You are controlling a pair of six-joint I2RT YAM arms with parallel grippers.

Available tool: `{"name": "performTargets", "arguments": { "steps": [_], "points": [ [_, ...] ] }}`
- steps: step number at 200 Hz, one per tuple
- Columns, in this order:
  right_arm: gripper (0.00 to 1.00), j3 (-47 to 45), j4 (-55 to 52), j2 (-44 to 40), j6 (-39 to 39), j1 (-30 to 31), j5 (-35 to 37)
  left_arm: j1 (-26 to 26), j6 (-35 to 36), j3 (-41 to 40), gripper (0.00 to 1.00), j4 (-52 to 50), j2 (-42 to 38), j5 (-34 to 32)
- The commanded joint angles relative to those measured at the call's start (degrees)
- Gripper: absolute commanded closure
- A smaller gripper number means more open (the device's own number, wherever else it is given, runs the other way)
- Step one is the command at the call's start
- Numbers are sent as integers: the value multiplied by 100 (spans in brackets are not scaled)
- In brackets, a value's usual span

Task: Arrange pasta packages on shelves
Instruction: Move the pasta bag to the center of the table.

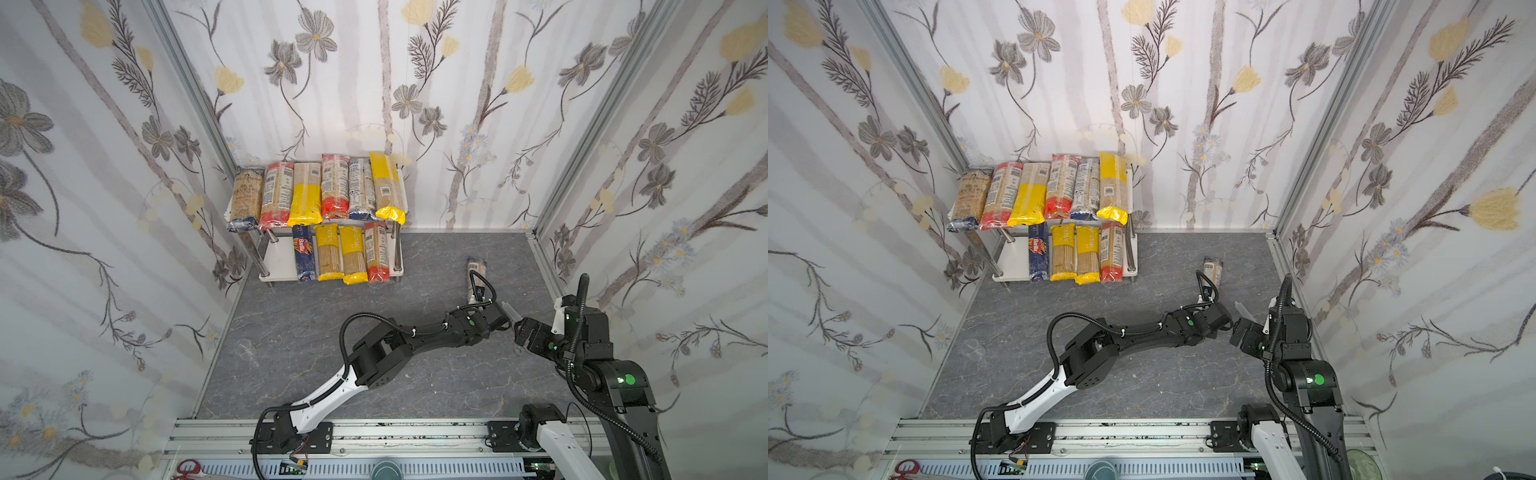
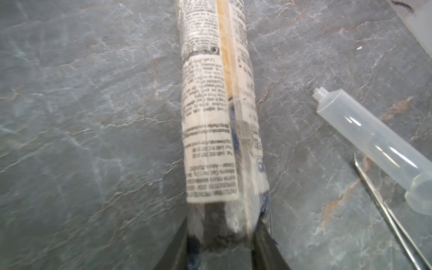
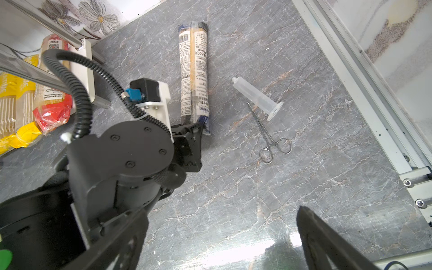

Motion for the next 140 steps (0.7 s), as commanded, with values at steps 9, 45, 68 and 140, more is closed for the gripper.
{"name": "performTargets", "arguments": {
  "steps": [9,45,68,140],
  "points": [
    [0,-121,296,75,12,1,-124,4,-127,-1021,79,-562,-704,-324],
    [0,-249,611,222,12,-3,-248,-21,-353,-2609,70,-530,-1886,-541],
    [0,-274,808,342,-29,-4,-325,-17,-361,-3261,42,-471,-2522,-628],
    [0,-31,942,576,-18,-2,-333,14,-159,-3524,0,43,-2700,-928]
  ]
}}
